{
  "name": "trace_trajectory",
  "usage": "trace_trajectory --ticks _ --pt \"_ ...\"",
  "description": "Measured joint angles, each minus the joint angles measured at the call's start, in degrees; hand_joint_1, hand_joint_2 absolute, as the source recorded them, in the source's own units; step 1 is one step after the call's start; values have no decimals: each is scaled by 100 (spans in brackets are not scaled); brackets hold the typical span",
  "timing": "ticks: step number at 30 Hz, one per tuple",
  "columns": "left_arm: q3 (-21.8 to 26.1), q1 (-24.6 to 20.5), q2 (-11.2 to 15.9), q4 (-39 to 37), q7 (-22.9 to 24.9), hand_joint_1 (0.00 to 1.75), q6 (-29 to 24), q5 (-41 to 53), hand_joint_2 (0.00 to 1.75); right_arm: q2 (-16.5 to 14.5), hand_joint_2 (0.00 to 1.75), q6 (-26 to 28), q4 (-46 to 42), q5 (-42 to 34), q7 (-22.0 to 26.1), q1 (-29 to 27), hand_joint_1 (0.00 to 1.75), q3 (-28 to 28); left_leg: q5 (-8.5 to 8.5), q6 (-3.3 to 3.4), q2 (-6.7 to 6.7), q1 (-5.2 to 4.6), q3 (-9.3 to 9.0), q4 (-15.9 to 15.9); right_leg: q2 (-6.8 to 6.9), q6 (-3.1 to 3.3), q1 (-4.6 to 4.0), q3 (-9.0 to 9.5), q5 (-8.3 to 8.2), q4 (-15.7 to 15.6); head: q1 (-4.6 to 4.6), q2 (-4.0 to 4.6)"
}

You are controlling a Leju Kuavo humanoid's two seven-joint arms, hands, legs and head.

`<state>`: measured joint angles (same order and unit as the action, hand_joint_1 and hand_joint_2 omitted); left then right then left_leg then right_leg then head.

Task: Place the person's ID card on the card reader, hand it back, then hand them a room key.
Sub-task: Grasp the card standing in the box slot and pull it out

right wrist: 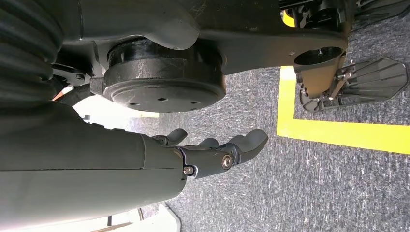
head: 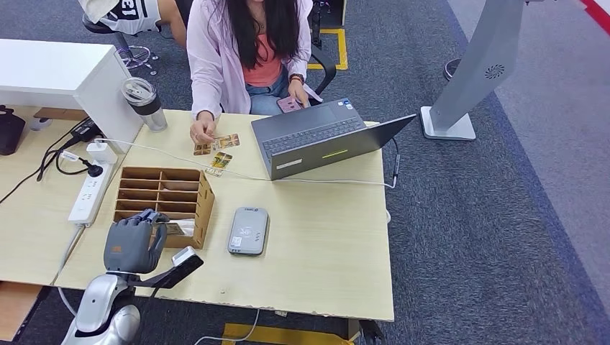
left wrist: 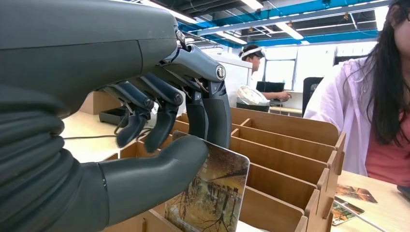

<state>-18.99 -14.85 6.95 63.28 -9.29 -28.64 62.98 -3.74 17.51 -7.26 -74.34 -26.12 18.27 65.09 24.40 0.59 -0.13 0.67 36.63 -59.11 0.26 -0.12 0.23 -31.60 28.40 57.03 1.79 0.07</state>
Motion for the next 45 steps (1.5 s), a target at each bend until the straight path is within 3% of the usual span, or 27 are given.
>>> trace_trajectory --ticks 18,38,42,45 --pt "-8 -103 -4 48 -95 175 54 -217 175 12 175 7 1 -50 -8 -1 0 13 0 0 0 0 0 -1 0 0 0 -1 0 0 1 0" --pt "-307 -672 -120 1200 -101 175 183 -399 175 15 175 32 2 -45 -8 5 0 139 0 0 0 0 0 -2 0 0 1 0 -1 0 0 0" --pt "-372 -722 -135 1275 -100 5 191 -410 175 14 175 33 2 -49 -4 7 0 152 0 0 1 0 0 -2 0 0 1 1 -1 0 0 0" --pt "-417 -717 -129 1290 -132 0 370 -533 175 13 175 33 0 -75 20 8 0 153 0 0 1 -1 0 -2 0 0 1 1 -1 0 0 0"
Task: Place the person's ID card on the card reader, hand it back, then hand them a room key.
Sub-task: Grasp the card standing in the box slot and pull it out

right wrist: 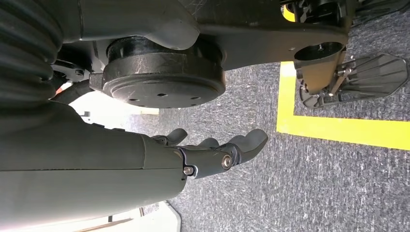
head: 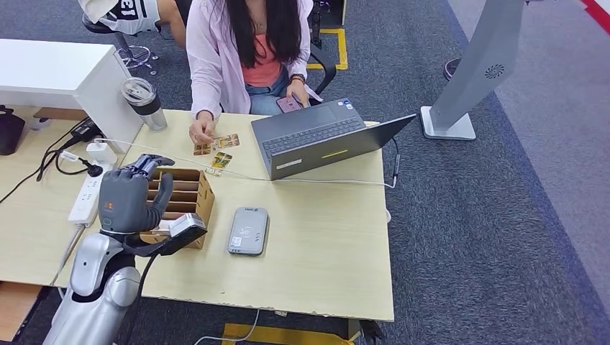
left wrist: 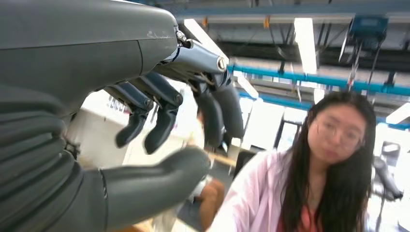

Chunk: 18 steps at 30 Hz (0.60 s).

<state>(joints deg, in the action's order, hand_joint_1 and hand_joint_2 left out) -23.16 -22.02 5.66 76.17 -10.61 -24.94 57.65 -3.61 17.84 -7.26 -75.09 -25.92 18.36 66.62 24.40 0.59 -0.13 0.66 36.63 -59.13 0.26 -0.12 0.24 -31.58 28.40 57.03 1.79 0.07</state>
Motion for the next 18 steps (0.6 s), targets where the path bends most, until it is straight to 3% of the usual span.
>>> trace_trajectory --ticks 5,10,13,18 --pt "-324 113 272 21 -129 0 851 -204 175 4 175 -21 2 -105 79 -2 0 0 0 0 -2 0 0 1 -3 0 0 -1 0 0 1 0" --pt "-759 160 1007 215 -386 0 1583 -437 175 46 175 -52 7 -180 123 -19 0 0 0 -1 -6 5 0 1 -6 2 -1 -5 1 1 0 0" --pt "-876 159 1411 437 -483 0 1778 -578 175 82 175 -77 13 -202 151 -41 0 0 0 -1 -6 6 0 2 -6 2 -2 -5 2 1 1 0" --pt "-994 159 1717 660 -486 0 1875 -626 175 102 175 -101 15 -215 153 -46 0 0 1 -1 -6 4 0 2 -6 2 -1 -4 1 1 1 0"
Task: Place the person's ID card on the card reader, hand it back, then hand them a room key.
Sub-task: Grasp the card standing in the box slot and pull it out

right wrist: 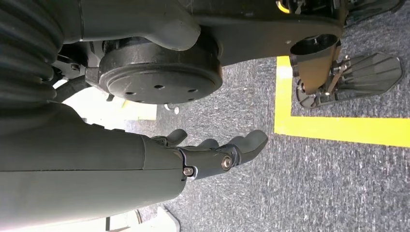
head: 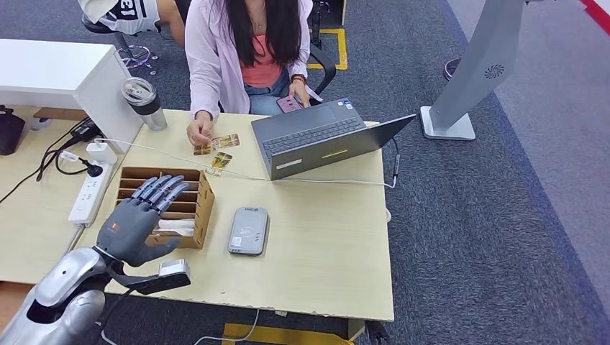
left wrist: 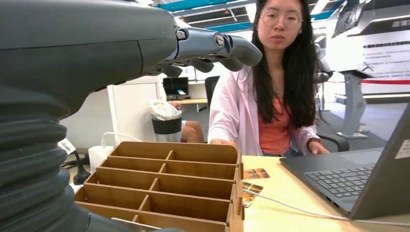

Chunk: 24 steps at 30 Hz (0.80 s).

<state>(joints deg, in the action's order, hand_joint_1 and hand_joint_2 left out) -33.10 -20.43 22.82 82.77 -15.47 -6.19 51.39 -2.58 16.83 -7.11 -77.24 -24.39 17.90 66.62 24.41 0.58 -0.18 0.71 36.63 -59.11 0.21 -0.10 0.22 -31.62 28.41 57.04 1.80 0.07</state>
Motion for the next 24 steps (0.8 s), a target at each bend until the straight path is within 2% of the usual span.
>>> trace_trajectory --ticks 9,14,18,22,24 --pt "-124 0 228 165 -62 0 79 -87 175 5 175 5 1 -9 22 -1 0 0 0 0 0 -2 0 -1 0 -1 0 1 -1 0 1 0" --pt "-231 -1 622 614 -176 0 202 -299 175 39 175 3 1 -72 87 -17 0 -1 0 -1 -1 1 0 -1 -2 0 0 -1 0 0 0 0" --pt "-271 -58 802 897 267 0 93 157 175 71 175 -2 1 -131 111 -35 0 -2 1 -1 0 2 0 0 -1 1 0 -3 1 0 0 0" --pt "-305 -302 793 868 857 0 108 758 175 81 175 -14 1 -170 116 -42 0 -2 0 -1 0 2 0 0 0 1 0 -2 0 0 0 0" --pt "-344 -429 778 792 999 0 151 907 175 81 175 -21 1 -184 120 -44 0 -2 -1 -2 -1 1 -1 -1 -1 2 0 -1 -3 0 -1 0"
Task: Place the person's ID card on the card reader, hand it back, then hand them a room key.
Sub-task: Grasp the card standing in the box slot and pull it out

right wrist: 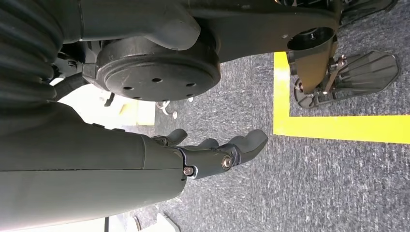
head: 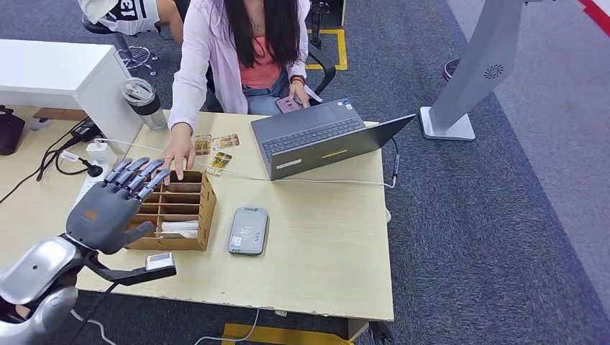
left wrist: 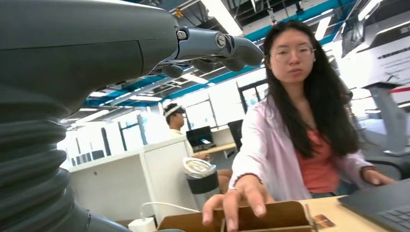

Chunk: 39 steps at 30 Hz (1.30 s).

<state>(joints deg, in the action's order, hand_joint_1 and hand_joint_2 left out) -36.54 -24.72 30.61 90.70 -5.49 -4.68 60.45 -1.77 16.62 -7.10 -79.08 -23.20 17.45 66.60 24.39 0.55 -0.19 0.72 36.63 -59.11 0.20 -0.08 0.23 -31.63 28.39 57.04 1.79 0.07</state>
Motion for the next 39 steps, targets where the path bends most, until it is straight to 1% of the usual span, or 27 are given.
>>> trace_trajectory --ticks 6,24,35,37,39 --pt "-100 -177 -5 -150 31 0 55 68 175 0 175 -5 0 -4 -1 -12 0 0 -1 -1 0 -2 0 -1 -1 1 0 -1 -1 0 1 0" --pt "-219 -226 -3 -196 31 0 62 63 175 4 175 -5 0 -8 -2 -18 0 0 0 -2 -1 -1 1 0 -3 2 1 -2 -1 0 1 0" --pt "-244 -256 3 -200 15 0 205 -105 175 4 175 -17 0 -23 -11 -20 0 0 0 -2 -1 -1 1 0 -3 2 1 -2 -1 0 0 0" --pt "-285 -249 72 -201 -147 0 296 -261 175 5 175 -16 0 -24 -12 -20 0 0 0 -2 -3 -1 1 1 -4 2 0 1 -1 1 2 0" --pt "-369 -188 249 -175 -341 0 374 -461 175 8 175 -15 0 -28 -19 -22 0 0 0 -2 -11 -1 1 1 -12 2 0 -2 -1 1 -1 0"
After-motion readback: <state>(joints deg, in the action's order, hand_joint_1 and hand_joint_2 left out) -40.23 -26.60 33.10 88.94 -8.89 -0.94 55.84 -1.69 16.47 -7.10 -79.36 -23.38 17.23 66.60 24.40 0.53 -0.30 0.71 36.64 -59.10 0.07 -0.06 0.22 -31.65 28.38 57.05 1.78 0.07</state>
